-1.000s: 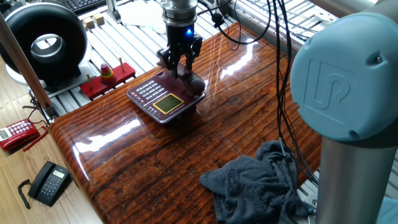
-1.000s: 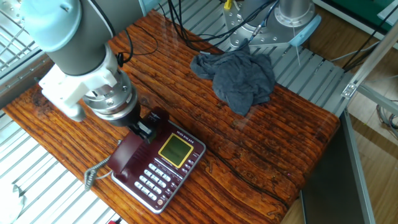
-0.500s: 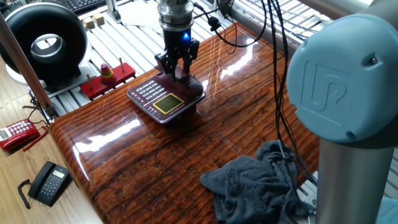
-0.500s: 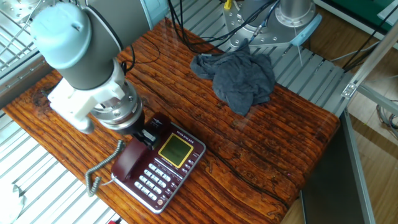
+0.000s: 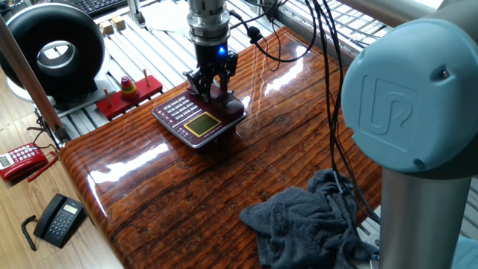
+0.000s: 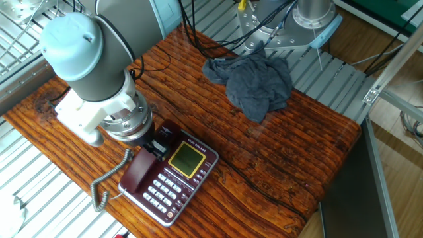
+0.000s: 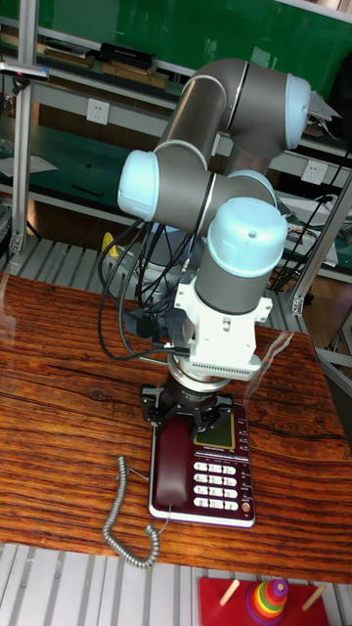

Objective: Place the handset of the telephone on the corresponding phone cradle

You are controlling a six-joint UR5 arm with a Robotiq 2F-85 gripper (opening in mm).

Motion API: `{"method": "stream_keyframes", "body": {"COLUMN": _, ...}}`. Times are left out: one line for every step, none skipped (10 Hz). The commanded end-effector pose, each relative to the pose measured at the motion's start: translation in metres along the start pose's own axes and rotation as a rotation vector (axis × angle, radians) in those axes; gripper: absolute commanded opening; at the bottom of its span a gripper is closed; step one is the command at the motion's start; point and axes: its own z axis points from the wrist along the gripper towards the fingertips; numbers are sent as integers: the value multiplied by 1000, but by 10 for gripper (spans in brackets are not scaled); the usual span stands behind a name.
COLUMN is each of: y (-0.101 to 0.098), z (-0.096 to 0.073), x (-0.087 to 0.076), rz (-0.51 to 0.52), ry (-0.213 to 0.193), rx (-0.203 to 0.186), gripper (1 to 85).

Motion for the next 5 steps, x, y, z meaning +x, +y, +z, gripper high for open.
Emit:
{"method": "stream_keyframes", "body": {"y": 0, "z": 0, "x": -5, "rz": 7, "ry": -11, "rx": -8, "gripper": 297}}
{"method": "stream_keyframes", "body": {"y": -4, "z": 0, "x": -7, "rz": 3, "ry": -11, "rx": 0, "gripper": 297}}
{"method": "stream_keyframes", "body": {"y": -5, "z": 0, "x": -10, "rz": 3, "ry": -14, "rx": -3, "gripper": 297}}
{"method": "stream_keyframes", "body": {"y": -5, "z": 0, "x": -11, "rz": 4, "ry": -16, "rx": -5, "gripper": 297}}
{"method": "stream_keyframes", "body": {"y": -5, "z": 0, "x": -13, "rz": 7, "ry": -16, "rx": -5, "gripper": 297}}
